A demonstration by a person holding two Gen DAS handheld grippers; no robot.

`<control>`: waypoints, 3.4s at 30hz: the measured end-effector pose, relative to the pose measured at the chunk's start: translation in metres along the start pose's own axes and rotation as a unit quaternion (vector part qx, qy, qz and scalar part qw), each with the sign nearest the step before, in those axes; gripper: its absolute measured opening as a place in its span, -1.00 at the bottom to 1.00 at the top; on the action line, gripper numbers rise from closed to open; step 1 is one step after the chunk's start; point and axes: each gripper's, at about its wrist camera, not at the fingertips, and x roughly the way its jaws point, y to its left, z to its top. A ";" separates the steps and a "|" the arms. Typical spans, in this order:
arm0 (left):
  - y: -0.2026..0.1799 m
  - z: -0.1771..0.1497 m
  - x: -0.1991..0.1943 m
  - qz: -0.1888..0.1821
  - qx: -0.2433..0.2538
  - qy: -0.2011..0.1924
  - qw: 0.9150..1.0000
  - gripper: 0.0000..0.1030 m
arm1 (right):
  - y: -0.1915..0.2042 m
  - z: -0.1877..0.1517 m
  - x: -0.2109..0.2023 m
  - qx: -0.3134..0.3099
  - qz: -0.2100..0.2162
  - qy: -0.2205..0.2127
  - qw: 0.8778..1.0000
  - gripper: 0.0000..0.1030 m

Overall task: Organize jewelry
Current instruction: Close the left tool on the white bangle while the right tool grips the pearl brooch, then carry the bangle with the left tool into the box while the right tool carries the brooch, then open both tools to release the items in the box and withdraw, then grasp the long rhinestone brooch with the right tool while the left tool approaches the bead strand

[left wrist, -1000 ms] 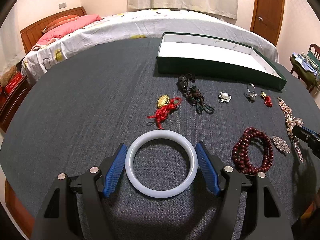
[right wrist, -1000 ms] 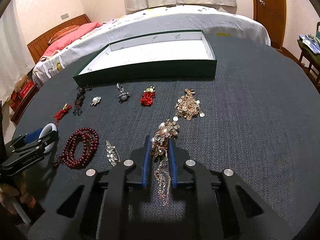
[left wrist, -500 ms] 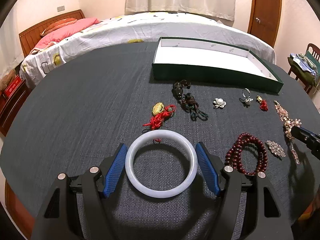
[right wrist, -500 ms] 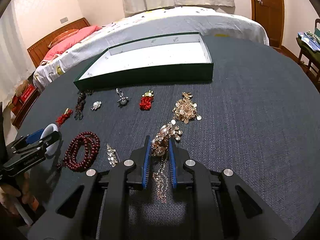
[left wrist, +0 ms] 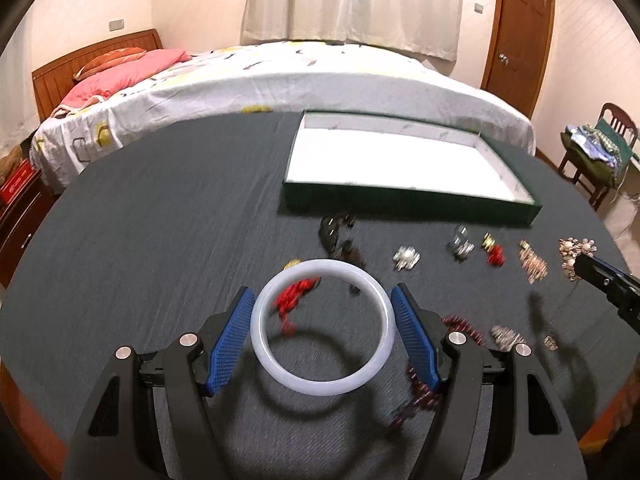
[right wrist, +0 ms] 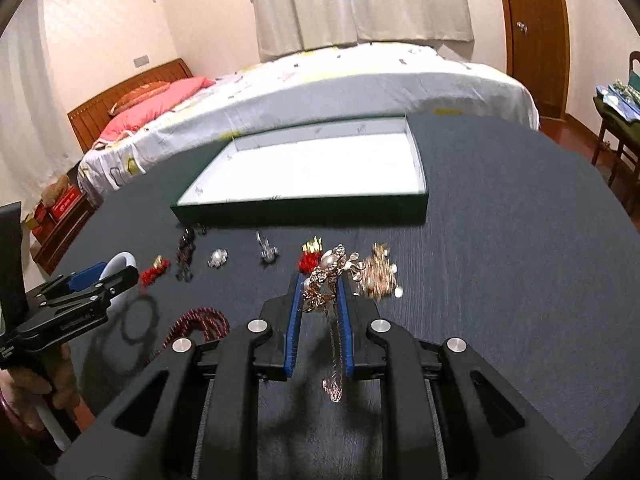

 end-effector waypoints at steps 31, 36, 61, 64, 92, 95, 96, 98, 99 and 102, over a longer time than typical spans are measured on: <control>-0.057 0.135 0.117 -0.048 0.055 -0.053 0.996 0.33 | -0.031 0.132 0.094 -0.011 -0.011 -0.086 0.996 -0.67; -0.057 0.119 0.148 -0.046 0.054 -0.003 0.997 0.33 | -0.044 0.109 0.136 -0.003 -0.022 -0.024 0.999 -0.67; -0.055 0.111 0.143 -0.051 0.043 0.009 0.998 0.46 | -0.043 0.090 0.125 0.010 -0.031 -0.007 0.999 -0.40; -0.052 0.105 0.118 -0.051 0.035 -0.015 0.998 0.46 | -0.034 0.085 0.105 0.006 -0.028 -0.020 0.999 -0.40; -0.002 -0.035 -0.008 0.044 -0.013 -0.009 0.999 0.46 | 0.044 -0.049 0.026 -0.072 0.021 0.027 0.997 -0.42; 0.000 -0.038 -0.008 0.046 -0.013 -0.007 0.999 0.46 | 0.047 -0.054 0.034 -0.076 0.022 0.039 0.996 -0.43; -0.001 -0.038 -0.007 0.045 -0.012 -0.007 0.999 0.46 | 0.048 -0.056 0.036 -0.077 0.021 0.041 0.996 -0.44; -0.003 -0.039 -0.005 0.044 -0.008 -0.005 0.999 0.46 | 0.049 -0.059 0.040 -0.081 0.019 0.049 0.995 -0.52; -0.004 -0.040 -0.004 0.043 -0.007 -0.003 0.999 0.46 | 0.049 -0.060 0.041 -0.082 0.019 0.052 0.995 -0.57; -0.008 -0.042 -0.001 0.038 -0.002 0.003 0.999 0.46 | 0.048 -0.062 0.045 -0.085 0.014 0.059 0.995 -0.67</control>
